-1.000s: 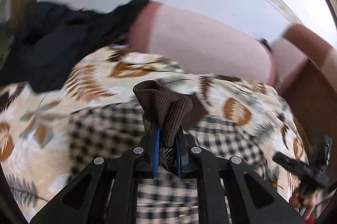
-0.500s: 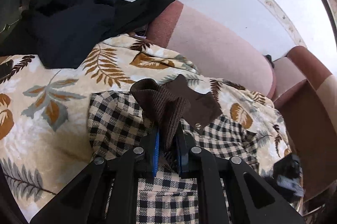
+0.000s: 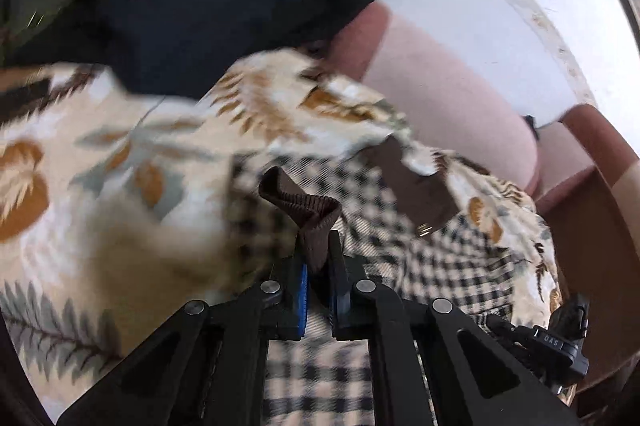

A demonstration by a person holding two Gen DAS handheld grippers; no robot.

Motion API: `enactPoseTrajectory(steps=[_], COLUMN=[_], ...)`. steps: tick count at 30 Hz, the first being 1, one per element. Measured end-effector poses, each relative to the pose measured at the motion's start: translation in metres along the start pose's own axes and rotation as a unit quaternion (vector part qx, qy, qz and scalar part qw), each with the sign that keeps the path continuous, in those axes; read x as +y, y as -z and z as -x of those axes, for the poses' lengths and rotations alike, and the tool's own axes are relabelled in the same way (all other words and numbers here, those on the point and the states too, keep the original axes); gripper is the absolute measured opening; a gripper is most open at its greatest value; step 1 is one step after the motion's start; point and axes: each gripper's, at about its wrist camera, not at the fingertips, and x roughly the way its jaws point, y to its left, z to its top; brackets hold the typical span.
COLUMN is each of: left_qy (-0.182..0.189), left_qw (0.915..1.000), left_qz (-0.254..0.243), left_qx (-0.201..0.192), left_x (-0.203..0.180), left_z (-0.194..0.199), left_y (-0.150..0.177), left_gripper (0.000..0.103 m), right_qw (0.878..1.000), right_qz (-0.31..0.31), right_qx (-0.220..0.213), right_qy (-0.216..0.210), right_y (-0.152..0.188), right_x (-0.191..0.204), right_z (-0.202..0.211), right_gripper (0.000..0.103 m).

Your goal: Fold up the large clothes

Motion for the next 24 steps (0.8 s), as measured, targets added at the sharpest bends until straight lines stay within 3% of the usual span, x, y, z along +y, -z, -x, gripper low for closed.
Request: enactPoseTrajectory(steps=[7, 11, 17, 20, 22, 24], left_qy=[-0.005, -0.033, -0.044, -0.040, -0.040, -0.045], left_qw=[0.9996, 0.9992, 0.9974, 0.9965, 0.9947, 0.9930], left_qz=[0.025, 0.005, 0.044, 0.072, 0.094, 0.105], left_qx=[0.013, 0.020, 0.034, 0.012, -0.009, -0.030], left_x=[0.035, 0.034, 0.051, 0.066, 0.079, 0.085], left_z=[-0.012, -0.019, -0.014, 0.012, 0.030, 0.042], left_y=[0.015, 0.025, 0.029, 0.022, 0.017, 0.014], left_gripper=[0.007, 0.008, 0.016, 0.020, 0.029, 0.031], right_qw=[0.998, 0.998, 1.000, 0.999, 0.998, 0.998], right_qz=[0.059, 0.055, -0.005, -0.042, -0.057, -0.051], right_qx=[0.007, 0.006, -0.011, -0.024, -0.032, -0.041], right_qy=[0.036, 0.024, 0.001, -0.008, 0.005, -0.002], right_y=[0.007, 0.007, 0.013, 0.023, 0.031, 0.039], right_x=[0.022, 0.018, -0.011, -0.023, -0.027, -0.026], right_z=[-0.018, -0.020, 0.015, 0.044, 0.064, 0.084], right_gripper=[0.032, 0.031, 0.031, 0.034, 0.049, 0.049])
